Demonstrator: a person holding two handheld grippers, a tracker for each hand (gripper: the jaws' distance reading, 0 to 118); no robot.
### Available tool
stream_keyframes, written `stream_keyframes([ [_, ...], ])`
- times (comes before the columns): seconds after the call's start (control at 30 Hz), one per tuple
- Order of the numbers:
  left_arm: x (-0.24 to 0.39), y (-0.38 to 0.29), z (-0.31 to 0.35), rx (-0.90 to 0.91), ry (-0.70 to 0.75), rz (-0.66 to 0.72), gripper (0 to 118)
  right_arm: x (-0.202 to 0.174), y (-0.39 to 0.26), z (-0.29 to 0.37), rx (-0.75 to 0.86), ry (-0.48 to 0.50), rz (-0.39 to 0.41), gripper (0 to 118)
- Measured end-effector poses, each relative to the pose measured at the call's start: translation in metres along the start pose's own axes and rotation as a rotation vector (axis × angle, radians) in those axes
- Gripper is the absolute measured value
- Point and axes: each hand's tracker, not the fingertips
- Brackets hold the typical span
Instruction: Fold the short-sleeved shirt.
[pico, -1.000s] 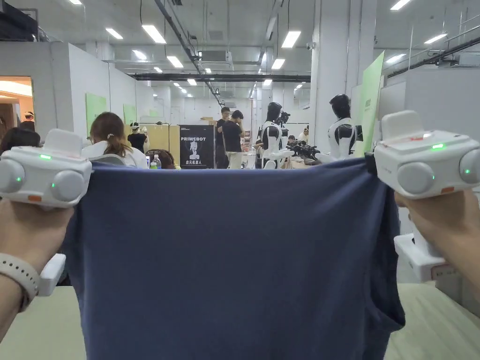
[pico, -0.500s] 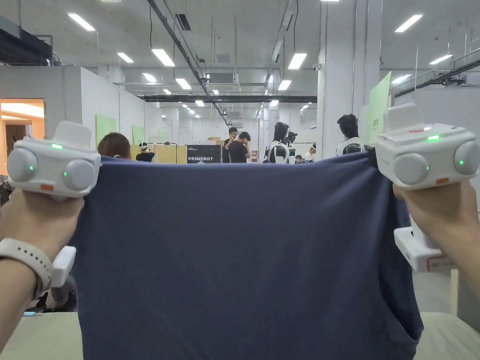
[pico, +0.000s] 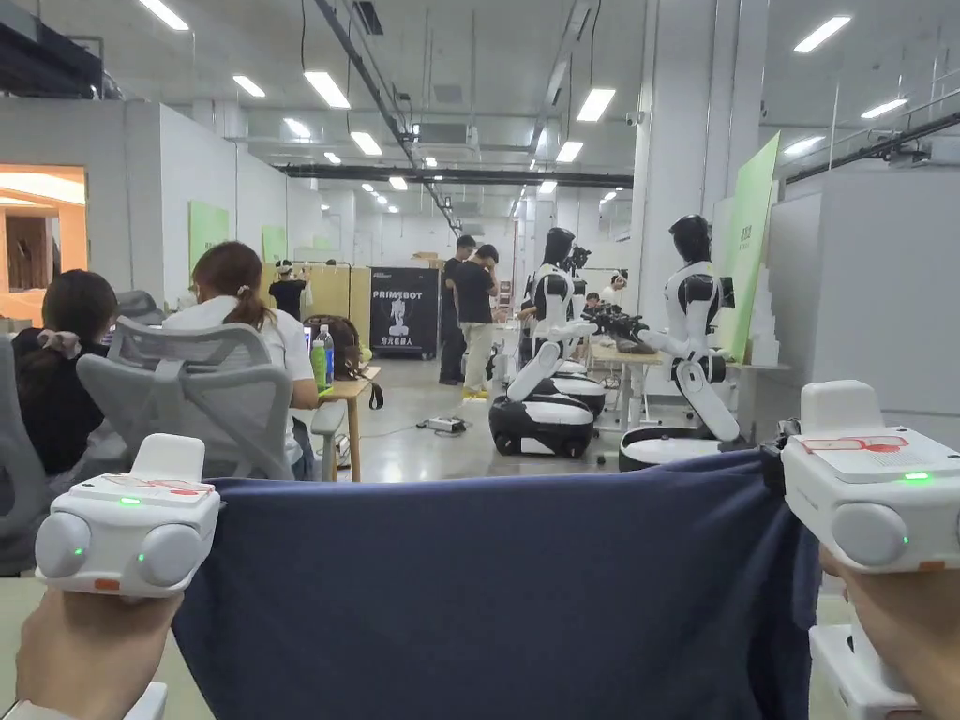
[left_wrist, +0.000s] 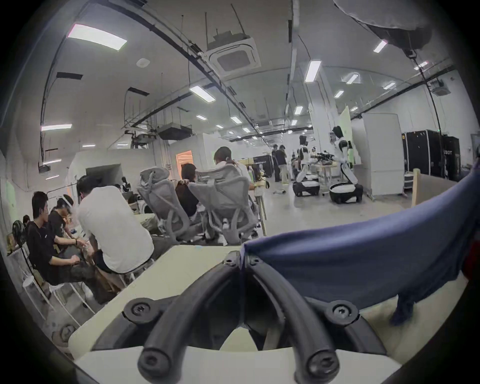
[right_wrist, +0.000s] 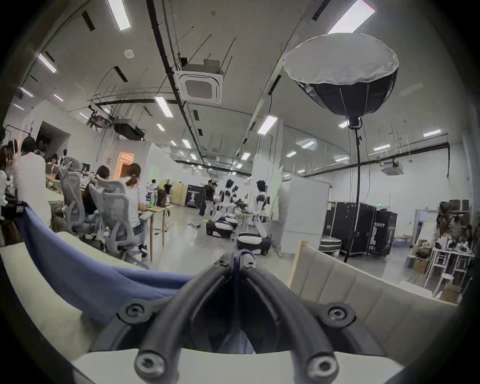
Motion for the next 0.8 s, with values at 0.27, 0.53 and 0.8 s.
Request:
stream_keyframes([
  [0.27, -0.003, -0.150, 0.105, -0.188, -0.089, -0.072, 0, 0.000, -0.147, 0.117, -0.261, 0.092, 0.070, 3],
  [0.53, -0.022, -0.324, 0.164, -0.498, -0.186, -0.048, 0, -0.016, -0.333, 0.203, -0.688, 0.269, 0.151, 3],
  [0.8, -0.022, -0.323, 0.194, -0.457, -0.216, 0.011, 103, -0.021, -0.322, 0.225, -0.677, 0.280, -0.009, 99],
])
